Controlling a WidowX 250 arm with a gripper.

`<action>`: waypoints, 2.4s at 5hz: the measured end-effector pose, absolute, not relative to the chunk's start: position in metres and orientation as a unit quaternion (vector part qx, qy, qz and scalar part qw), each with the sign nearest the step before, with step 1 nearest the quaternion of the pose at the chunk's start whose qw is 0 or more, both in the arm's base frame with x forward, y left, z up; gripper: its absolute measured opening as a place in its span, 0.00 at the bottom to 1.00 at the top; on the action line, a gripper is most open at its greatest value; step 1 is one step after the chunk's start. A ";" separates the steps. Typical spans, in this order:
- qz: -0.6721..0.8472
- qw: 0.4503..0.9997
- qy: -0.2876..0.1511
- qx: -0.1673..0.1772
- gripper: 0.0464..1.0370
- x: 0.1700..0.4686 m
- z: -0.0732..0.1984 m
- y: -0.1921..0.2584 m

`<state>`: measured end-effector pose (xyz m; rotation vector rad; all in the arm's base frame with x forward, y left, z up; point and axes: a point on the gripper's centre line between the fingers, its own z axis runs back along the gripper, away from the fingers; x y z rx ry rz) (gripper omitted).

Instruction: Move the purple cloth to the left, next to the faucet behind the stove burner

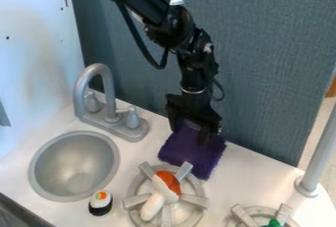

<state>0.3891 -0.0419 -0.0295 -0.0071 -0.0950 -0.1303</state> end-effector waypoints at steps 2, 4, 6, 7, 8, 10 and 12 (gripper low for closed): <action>-0.063 0.997 -0.039 -0.012 0.96 0.398 -0.055 -0.044; -0.049 0.998 -0.012 0.030 0.96 0.425 -0.085 -0.034; -0.054 0.997 0.043 0.043 0.96 0.428 -0.101 -0.032; -0.052 0.996 0.047 0.051 0.96 0.436 -0.106 -0.029; -0.036 0.995 0.042 0.088 0.96 0.439 -0.103 -0.015; -0.010 0.989 0.059 0.134 0.96 0.429 -0.102 0.025; 0.014 0.987 0.078 0.139 0.96 0.419 -0.100 0.055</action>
